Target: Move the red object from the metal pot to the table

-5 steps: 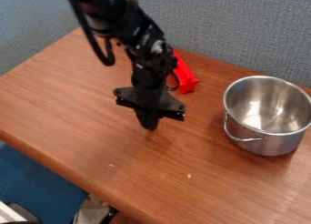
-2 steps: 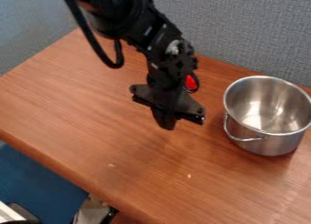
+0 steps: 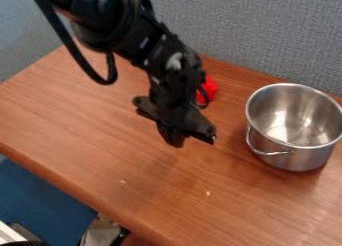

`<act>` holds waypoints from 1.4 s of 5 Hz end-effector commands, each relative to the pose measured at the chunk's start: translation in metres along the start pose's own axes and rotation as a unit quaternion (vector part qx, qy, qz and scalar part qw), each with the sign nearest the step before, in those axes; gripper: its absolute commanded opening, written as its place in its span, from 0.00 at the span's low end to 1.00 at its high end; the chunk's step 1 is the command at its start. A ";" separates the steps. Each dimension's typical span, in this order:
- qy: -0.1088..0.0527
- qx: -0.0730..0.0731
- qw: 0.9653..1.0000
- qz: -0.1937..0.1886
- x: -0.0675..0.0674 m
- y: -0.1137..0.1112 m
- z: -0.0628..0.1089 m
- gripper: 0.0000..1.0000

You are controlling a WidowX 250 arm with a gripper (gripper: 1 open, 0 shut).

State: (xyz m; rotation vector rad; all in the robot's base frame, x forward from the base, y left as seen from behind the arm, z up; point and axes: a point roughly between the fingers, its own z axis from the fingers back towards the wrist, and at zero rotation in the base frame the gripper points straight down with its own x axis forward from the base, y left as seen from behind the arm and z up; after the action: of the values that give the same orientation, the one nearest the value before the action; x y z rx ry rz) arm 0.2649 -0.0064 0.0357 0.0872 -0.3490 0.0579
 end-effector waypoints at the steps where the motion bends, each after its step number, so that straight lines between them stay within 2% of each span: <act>1: -0.035 0.010 0.999 -0.004 -0.001 -0.003 0.003 0.00; 2: -0.054 0.019 0.998 -0.003 -0.007 -0.006 0.003 0.00; 4: -0.035 0.012 0.999 0.019 0.034 0.006 0.017 0.00; 5: -0.036 0.034 0.998 0.029 0.045 0.017 0.013 0.00; 6: -0.043 0.057 0.997 0.042 0.046 0.024 0.014 0.00; 7: -0.047 0.050 0.997 0.044 0.049 0.029 0.003 0.00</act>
State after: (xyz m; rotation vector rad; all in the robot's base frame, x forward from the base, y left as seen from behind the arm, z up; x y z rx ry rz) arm 0.2992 0.0197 0.0482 0.1741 -0.4071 0.1514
